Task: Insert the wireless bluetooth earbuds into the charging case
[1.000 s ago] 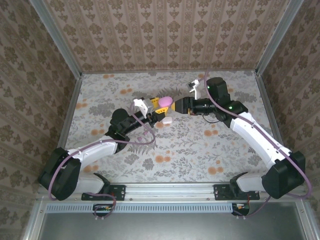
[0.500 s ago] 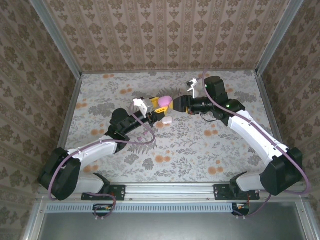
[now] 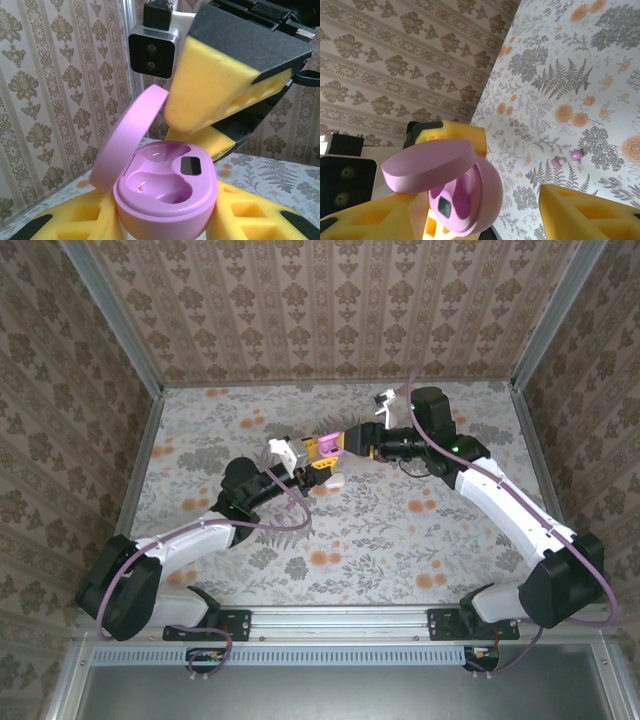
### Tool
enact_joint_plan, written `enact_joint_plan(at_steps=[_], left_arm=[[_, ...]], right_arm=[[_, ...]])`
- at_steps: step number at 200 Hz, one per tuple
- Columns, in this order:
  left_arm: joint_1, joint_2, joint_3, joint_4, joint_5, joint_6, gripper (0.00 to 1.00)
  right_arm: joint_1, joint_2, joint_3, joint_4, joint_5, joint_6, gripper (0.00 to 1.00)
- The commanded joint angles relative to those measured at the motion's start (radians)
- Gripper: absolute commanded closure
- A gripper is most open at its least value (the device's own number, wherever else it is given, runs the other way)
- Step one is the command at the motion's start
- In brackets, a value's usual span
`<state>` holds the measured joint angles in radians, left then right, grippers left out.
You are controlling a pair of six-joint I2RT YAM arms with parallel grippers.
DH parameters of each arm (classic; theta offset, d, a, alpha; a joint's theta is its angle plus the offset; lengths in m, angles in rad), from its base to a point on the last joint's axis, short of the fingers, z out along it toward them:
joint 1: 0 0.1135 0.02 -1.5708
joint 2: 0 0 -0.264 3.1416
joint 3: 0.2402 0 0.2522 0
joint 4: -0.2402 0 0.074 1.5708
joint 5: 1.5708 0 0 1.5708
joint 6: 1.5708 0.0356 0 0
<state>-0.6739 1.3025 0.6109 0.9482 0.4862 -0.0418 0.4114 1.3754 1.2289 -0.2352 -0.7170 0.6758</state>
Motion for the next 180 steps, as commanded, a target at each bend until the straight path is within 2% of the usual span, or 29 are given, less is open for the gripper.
enact_joint_plan(at_steps=[1, 97, 166, 180], left_arm=[[-0.005, -0.019, 0.010, 0.021, 0.023, 0.003, 0.61], [-0.007, -0.023, 0.009, 0.033, -0.006, 0.003, 0.61], [-0.007, -0.023, 0.005, 0.046, -0.025, -0.003, 0.60], [-0.007, -0.022, 0.006, 0.046, -0.022, -0.003, 0.60]], right_arm=[[0.004, 0.010, 0.044, 0.010, 0.039, 0.050, 0.37], [0.003, 0.031, 0.003, 0.085, -0.062, 0.201, 0.37], [0.003, 0.025, -0.073, 0.178, -0.137, 0.271, 0.53], [0.004, 0.026, -0.083, 0.200, -0.133, 0.287, 0.54]])
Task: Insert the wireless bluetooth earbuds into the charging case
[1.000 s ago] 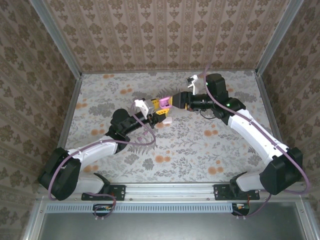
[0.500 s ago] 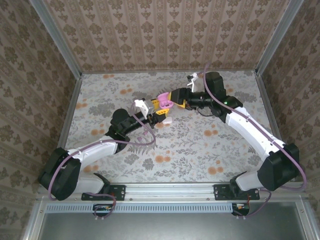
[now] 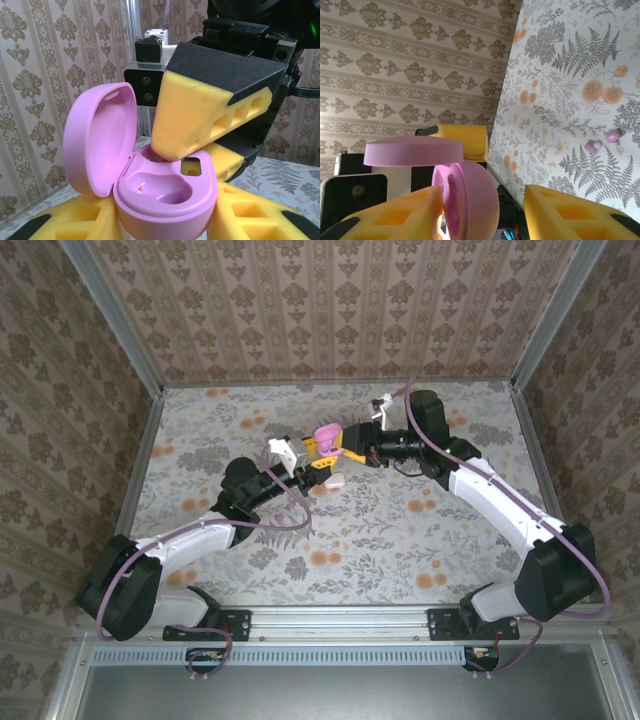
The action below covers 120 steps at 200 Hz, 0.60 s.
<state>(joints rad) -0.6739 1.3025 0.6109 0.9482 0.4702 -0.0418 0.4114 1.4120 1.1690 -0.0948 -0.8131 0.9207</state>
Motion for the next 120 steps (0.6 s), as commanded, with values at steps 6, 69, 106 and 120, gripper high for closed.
enact_joint_plan(at_steps=[6, 69, 106, 120], left_arm=[[-0.006, -0.022, 0.007, 0.046, -0.002, -0.003, 0.60], [-0.006, -0.020, 0.006, 0.046, -0.002, -0.008, 0.55], [-0.006, -0.020, 0.006, 0.045, -0.007, -0.009, 0.54], [-0.007, -0.019, 0.009, 0.044, -0.006, -0.010, 0.54]], right_arm=[[0.003, -0.009, -0.026, 0.073, -0.033, 0.047, 0.54], [0.003, 0.001, -0.043, 0.132, -0.035, 0.095, 0.66], [0.003, 0.002, -0.046, 0.138, -0.031, 0.099, 0.67], [0.003, 0.001, -0.051, 0.144, -0.026, 0.102, 0.67]])
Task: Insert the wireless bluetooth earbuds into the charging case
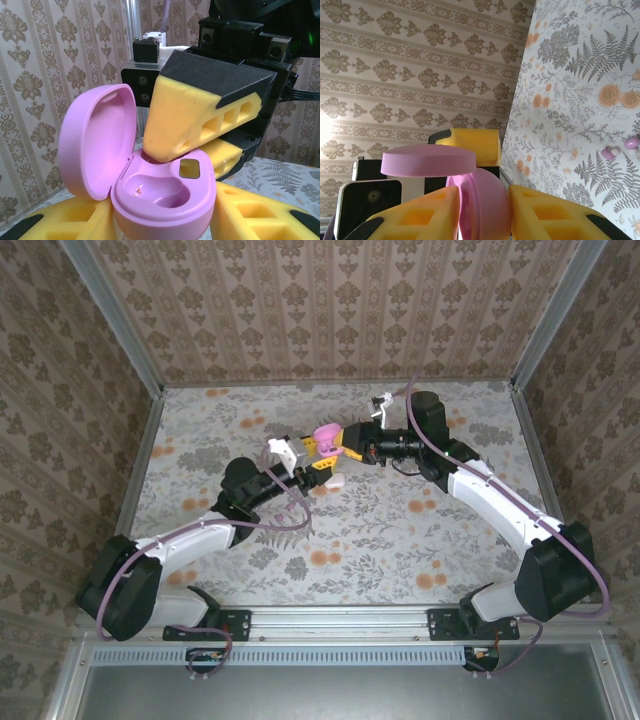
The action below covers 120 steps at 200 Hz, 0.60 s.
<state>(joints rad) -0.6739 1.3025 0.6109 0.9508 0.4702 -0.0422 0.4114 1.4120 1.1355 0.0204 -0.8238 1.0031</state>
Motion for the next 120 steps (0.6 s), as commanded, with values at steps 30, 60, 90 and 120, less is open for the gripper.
enact_joint_plan(at_steps=[30, 60, 90, 120], left_arm=[[-0.007, -0.020, 0.009, 0.039, -0.008, -0.007, 0.53], [-0.007, -0.019, 0.010, 0.037, -0.009, -0.008, 0.53], [-0.007, -0.019, 0.011, 0.034, -0.011, -0.010, 0.54], [-0.007, -0.014, 0.015, 0.036, -0.011, -0.015, 0.53]], right_arm=[[0.003, -0.001, -0.031, 0.066, -0.017, 0.040, 0.68], [0.004, -0.001, -0.032, 0.075, -0.015, 0.040, 0.68], [0.003, -0.002, -0.033, 0.079, -0.017, 0.037, 0.68], [0.004, -0.007, -0.040, 0.083, -0.011, 0.032, 0.68]])
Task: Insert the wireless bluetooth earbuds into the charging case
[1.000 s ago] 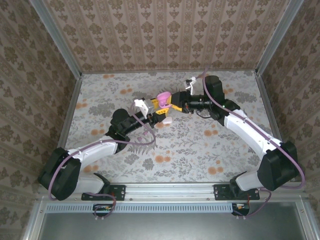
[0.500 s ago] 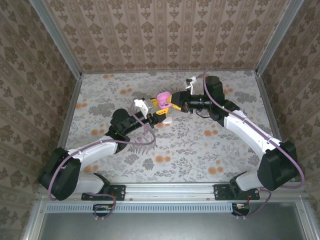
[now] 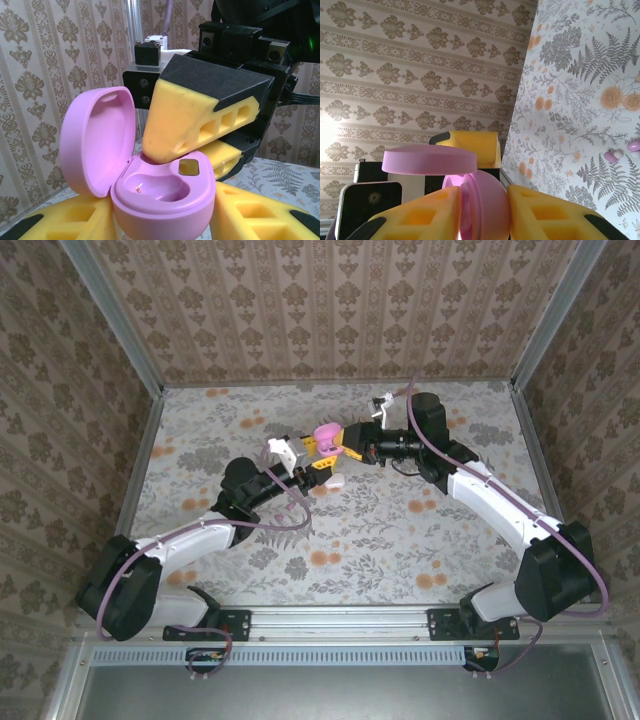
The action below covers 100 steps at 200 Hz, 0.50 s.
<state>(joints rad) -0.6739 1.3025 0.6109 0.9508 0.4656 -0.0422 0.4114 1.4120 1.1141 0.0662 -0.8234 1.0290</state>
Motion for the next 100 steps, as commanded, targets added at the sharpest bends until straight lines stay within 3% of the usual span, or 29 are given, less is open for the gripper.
enact_joint_plan(at_steps=[1, 100], left_arm=[[-0.007, -0.014, 0.015, 0.035, -0.007, -0.016, 0.53], [-0.007, -0.011, 0.019, 0.025, -0.013, -0.019, 0.52]], right_arm=[[0.004, -0.007, -0.019, 0.037, -0.011, 0.006, 0.68], [0.003, -0.007, -0.023, 0.065, -0.016, 0.013, 0.70]])
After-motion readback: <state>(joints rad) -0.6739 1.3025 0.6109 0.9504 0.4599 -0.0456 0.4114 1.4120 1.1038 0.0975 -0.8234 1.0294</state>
